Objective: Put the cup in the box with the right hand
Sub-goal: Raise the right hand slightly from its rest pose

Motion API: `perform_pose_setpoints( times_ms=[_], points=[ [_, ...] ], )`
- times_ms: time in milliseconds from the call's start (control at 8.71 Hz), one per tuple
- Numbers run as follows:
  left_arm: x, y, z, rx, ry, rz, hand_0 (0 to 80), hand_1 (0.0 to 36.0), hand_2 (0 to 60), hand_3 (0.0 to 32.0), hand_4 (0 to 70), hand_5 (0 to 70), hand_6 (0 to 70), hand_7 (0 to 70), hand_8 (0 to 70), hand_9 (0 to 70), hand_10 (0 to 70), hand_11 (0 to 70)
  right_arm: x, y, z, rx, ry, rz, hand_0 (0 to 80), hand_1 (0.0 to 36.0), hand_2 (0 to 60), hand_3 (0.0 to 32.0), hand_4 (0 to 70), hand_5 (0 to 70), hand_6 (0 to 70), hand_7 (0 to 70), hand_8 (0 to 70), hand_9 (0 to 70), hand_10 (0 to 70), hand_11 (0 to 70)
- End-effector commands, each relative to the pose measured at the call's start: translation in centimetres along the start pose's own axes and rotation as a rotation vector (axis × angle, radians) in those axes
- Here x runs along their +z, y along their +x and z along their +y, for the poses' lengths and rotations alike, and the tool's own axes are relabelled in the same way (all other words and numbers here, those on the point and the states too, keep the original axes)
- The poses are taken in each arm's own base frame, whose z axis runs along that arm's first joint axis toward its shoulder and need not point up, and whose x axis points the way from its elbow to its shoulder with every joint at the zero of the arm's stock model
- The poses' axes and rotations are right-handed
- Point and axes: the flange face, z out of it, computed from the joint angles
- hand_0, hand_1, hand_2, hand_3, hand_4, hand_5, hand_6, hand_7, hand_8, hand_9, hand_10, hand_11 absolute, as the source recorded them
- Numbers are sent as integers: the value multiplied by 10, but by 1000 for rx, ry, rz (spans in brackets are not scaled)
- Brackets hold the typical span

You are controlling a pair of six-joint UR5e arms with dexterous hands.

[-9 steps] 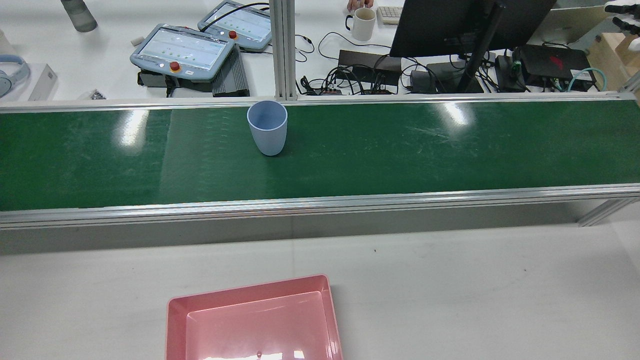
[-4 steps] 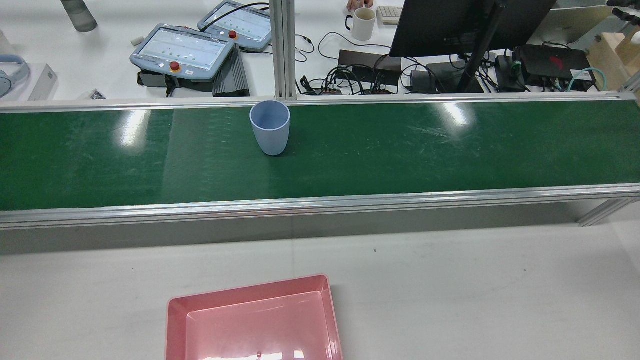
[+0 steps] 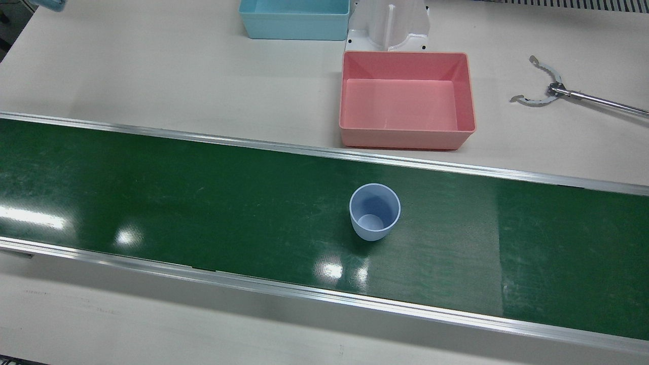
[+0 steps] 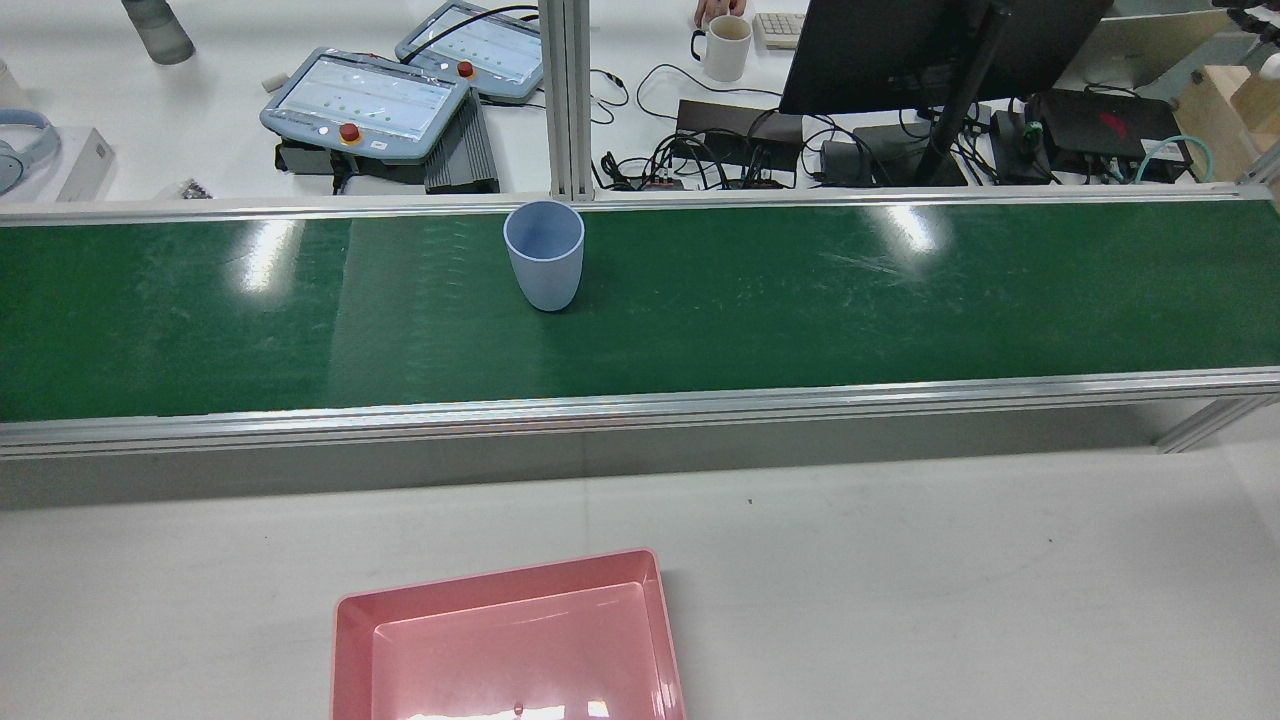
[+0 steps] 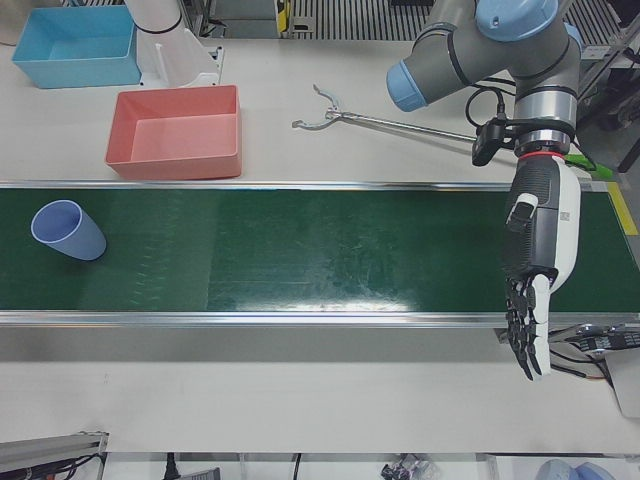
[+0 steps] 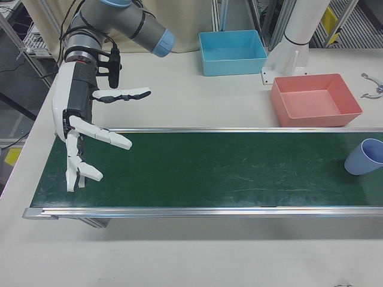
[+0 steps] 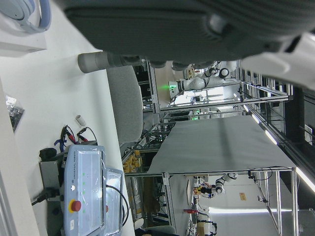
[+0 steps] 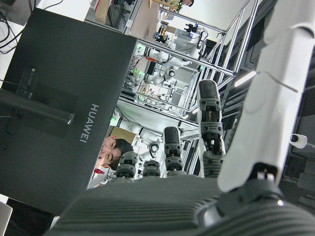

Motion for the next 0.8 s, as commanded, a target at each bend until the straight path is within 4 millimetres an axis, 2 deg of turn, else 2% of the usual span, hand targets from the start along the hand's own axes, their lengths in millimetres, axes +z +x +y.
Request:
perform_pose_setpoints(
  times_ms=[0, 574, 689],
  points=[
    [0, 0, 0, -1, -1, 0, 0, 0, 0, 0, 0, 0, 0, 0, 0, 0, 0, 0, 7, 8, -12, 7, 7, 7, 551, 134, 0, 0, 365, 53, 73, 260, 20, 63, 46, 84],
    [0, -1, 1, -1, -1, -1, 0, 0, 0, 0, 0, 0, 0, 0, 0, 0, 0, 0, 3, 8, -16, 5, 16, 6, 549, 136, 0, 0, 347, 55, 76, 272, 32, 82, 43, 79],
    [0, 0, 0, -1, -1, 0, 0, 0, 0, 0, 0, 0, 0, 0, 0, 0, 0, 0, 7, 18, -13, 1, 11, 21, 550, 134, 0, 0, 346, 55, 77, 274, 31, 80, 42, 78]
  ],
)
